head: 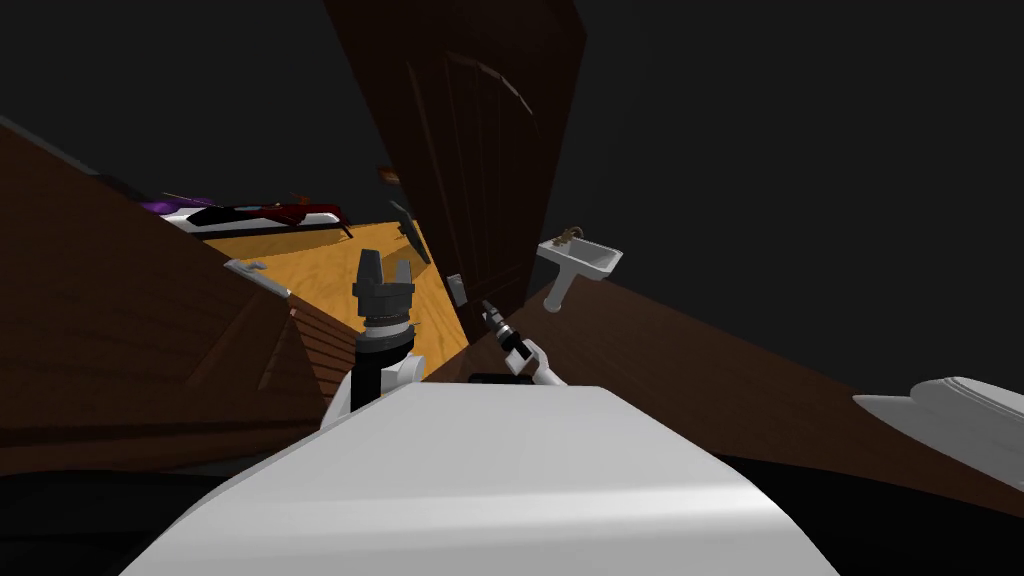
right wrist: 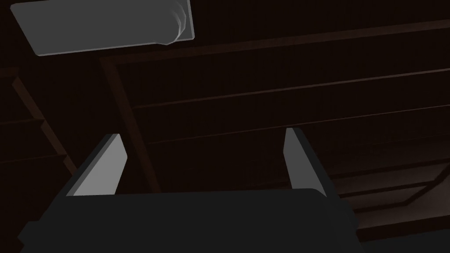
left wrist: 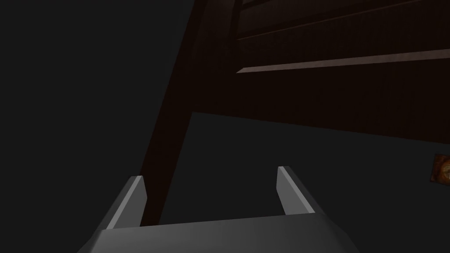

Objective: Push the door open

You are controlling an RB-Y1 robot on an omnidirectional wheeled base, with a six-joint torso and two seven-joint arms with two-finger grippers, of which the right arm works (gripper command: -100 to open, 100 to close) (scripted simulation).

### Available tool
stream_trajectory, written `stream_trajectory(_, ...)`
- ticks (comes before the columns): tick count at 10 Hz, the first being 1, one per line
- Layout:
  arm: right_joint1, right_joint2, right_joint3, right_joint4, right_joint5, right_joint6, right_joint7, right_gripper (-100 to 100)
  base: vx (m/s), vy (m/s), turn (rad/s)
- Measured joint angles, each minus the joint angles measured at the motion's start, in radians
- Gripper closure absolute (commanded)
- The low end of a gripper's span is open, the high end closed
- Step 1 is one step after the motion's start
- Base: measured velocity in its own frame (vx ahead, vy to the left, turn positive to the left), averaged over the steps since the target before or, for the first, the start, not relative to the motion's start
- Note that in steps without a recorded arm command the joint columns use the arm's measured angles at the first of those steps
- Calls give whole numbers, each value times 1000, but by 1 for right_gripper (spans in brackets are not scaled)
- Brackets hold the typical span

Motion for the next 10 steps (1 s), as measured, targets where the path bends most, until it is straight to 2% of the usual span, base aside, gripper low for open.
stream_trajectory(3,-40,-3,40,55,0,6,-16,-100,109,127,-91)
stream_trajectory(5,-76,0,65,110,0,2,-28,-100,132,148,-106)
stream_trajectory(7,-89,-3,86,131,1,6,-34,-100,105,92,-42)
stream_trajectory(10,-92,2,81,140,2,6,-33,-100,120,115,36)
